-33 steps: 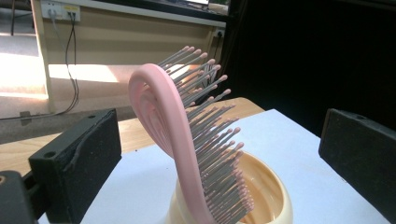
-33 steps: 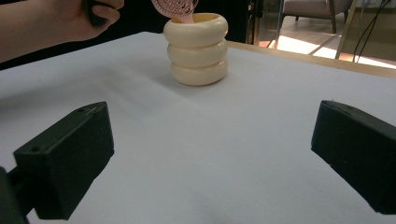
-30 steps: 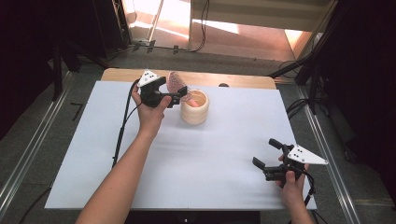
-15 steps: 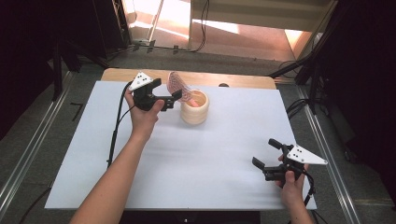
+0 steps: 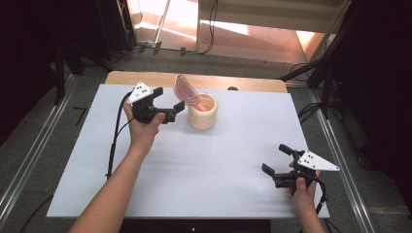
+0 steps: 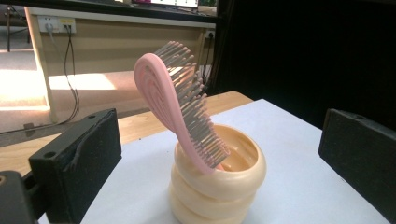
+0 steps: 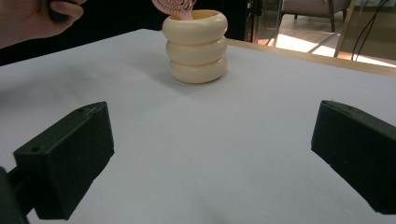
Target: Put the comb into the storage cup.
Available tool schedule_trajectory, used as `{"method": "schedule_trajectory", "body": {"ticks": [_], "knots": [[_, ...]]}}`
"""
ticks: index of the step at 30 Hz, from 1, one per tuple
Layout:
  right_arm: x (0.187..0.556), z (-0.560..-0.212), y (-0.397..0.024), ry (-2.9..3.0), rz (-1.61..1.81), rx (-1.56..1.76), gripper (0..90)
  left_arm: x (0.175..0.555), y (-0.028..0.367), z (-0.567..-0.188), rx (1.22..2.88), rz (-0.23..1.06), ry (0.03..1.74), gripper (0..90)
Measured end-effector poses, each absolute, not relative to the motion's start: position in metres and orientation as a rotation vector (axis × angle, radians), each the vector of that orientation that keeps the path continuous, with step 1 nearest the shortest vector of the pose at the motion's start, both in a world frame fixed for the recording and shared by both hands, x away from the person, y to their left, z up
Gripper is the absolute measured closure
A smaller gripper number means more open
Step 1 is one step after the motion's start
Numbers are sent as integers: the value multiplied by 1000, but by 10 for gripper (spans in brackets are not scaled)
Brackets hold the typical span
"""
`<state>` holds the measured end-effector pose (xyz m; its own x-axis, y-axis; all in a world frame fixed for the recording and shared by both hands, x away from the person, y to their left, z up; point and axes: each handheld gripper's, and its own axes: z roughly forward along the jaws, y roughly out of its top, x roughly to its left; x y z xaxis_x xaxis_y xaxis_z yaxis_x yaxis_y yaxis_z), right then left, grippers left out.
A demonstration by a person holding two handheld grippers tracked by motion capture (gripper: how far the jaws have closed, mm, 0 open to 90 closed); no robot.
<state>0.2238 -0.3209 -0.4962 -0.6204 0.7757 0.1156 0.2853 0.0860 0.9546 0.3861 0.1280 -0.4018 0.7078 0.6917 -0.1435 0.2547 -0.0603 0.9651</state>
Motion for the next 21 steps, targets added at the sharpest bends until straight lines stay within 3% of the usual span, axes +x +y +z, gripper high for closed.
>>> {"method": "schedule_trajectory", "body": {"ticks": [21], "knots": [[225, -498, -318, 1957, 1537, 1046, 0, 346, 150, -406, 1646, 442, 737, 0]]}}
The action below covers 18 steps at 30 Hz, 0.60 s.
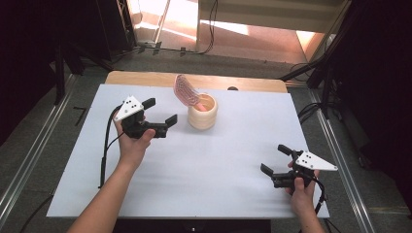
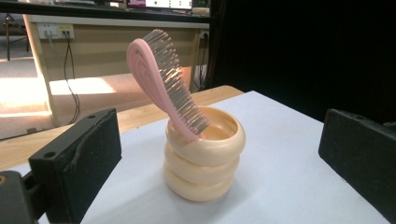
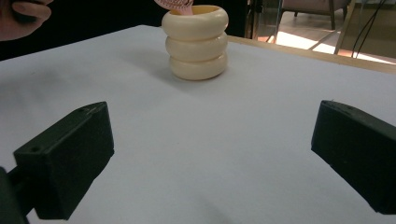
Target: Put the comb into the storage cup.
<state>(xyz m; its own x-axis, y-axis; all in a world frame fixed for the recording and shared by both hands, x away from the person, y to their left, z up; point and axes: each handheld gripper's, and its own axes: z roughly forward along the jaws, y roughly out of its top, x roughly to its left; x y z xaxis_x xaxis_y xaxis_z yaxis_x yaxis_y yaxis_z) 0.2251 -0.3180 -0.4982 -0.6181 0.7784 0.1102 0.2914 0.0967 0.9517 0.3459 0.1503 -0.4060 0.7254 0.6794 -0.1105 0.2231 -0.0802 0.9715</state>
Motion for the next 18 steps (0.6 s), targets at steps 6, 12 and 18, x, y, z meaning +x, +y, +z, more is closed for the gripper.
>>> {"method": "schedule_trajectory", "body": {"ticks": [6, 12, 18], "knots": [[225, -498, -317, 1959, 1538, 1044, 0, 333, 159, -412, 1646, 445, 739, 0], [225, -498, -316, 1960, 1535, 1047, 0, 323, 168, -417, 1643, 458, 740, 0], [225, -499, -314, 1962, 1532, 1049, 0, 313, 176, -422, 1642, 463, 742, 0]]}}
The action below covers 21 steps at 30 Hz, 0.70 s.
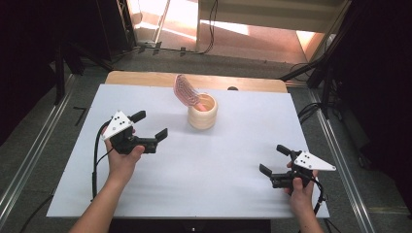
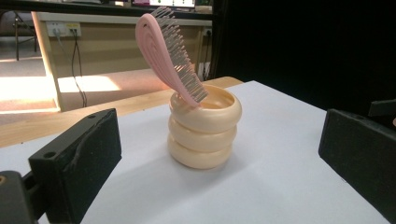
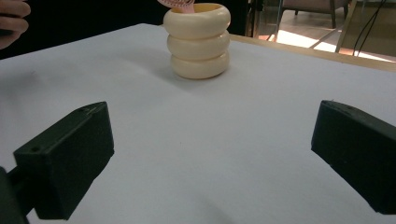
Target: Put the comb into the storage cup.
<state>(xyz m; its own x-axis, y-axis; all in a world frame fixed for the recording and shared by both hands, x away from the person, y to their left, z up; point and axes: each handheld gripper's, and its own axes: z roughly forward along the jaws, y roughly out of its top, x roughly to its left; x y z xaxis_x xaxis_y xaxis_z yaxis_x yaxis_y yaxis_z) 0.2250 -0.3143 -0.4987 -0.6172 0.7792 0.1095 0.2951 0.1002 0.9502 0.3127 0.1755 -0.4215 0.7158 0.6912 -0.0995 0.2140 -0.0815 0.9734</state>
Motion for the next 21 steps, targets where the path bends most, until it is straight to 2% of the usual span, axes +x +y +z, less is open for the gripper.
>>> {"method": "schedule_trajectory", "body": {"ticks": [21], "knots": [[224, -499, -313, 1962, 1531, 1053, 0, 288, 203, -446, 1657, 489, 775, 0]]}}
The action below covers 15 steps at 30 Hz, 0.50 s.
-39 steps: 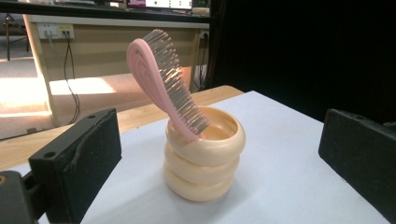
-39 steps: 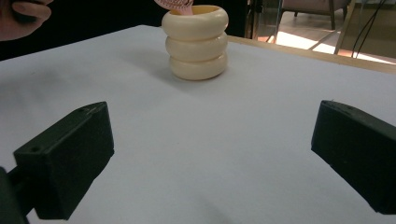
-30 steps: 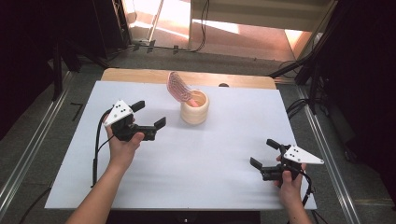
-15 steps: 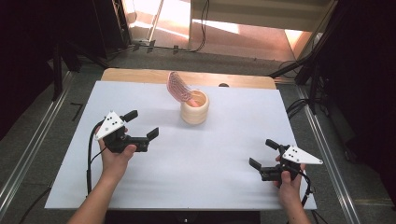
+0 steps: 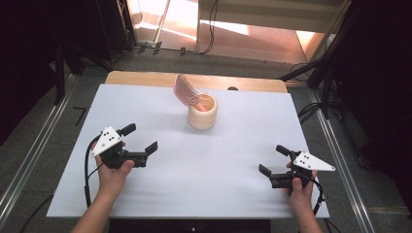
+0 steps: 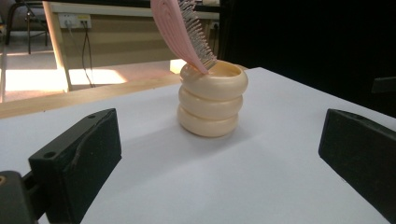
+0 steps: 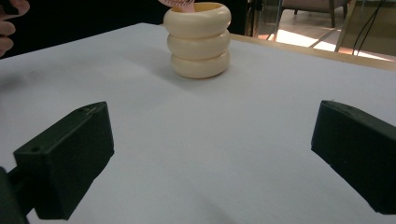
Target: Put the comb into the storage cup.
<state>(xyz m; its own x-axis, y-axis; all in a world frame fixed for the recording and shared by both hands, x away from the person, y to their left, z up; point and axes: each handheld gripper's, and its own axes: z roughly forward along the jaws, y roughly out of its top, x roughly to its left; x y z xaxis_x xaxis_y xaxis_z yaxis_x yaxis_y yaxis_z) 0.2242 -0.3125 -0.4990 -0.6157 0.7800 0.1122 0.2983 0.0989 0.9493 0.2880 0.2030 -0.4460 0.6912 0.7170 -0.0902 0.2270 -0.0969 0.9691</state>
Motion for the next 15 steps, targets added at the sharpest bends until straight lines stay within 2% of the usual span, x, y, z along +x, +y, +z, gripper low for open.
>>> {"method": "schedule_trajectory", "body": {"ticks": [15], "knots": [[224, -500, -312, 1963, 1524, 1054, 0, 274, 226, -454, 1661, 509, 798, 0]]}}
